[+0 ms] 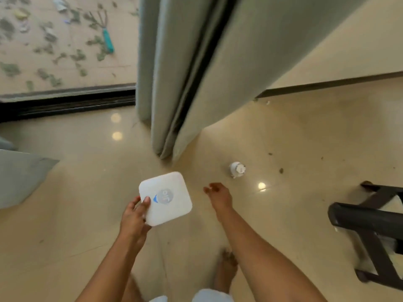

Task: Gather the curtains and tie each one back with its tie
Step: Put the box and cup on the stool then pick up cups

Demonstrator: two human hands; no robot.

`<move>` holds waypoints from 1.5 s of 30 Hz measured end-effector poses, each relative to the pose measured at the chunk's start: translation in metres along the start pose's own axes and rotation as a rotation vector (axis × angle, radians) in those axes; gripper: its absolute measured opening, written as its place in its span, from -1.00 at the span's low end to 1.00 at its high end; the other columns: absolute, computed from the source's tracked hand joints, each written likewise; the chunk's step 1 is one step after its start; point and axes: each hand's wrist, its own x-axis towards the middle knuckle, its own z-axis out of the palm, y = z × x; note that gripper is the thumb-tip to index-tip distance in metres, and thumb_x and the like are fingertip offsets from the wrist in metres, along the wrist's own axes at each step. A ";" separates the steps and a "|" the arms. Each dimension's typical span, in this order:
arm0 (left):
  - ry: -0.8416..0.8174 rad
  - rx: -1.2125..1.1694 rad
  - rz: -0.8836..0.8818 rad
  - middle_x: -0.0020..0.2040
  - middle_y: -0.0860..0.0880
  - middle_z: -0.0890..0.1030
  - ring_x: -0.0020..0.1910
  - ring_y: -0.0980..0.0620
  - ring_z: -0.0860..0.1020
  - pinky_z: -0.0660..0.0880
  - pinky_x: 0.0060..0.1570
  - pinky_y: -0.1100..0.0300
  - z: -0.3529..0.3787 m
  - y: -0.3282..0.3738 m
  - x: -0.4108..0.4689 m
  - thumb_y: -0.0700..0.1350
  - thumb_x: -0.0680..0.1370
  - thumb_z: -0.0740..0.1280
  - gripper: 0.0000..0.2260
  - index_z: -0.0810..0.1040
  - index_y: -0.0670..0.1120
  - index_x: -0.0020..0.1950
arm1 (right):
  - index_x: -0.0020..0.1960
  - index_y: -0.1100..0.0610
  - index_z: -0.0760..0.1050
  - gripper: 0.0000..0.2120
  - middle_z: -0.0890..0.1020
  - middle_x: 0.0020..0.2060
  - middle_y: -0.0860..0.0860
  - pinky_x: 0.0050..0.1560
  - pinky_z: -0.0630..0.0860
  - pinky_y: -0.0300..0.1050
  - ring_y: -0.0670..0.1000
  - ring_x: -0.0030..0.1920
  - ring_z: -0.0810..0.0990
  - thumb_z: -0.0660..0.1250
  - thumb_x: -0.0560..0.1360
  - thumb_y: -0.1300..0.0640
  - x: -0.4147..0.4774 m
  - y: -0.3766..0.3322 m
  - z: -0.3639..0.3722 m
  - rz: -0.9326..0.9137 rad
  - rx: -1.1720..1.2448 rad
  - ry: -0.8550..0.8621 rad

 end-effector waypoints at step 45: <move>-0.546 0.705 -0.017 0.07 -0.04 0.61 -0.02 -0.06 0.57 0.52 -0.16 0.04 0.519 -0.138 -0.468 -0.11 0.62 0.25 -0.81 0.51 -0.04 0.22 | 0.20 0.08 0.44 -0.48 0.58 0.02 -0.01 -0.09 0.57 -0.15 -0.05 -0.03 0.58 0.53 0.31 0.28 -0.295 0.205 -0.617 0.015 1.322 0.649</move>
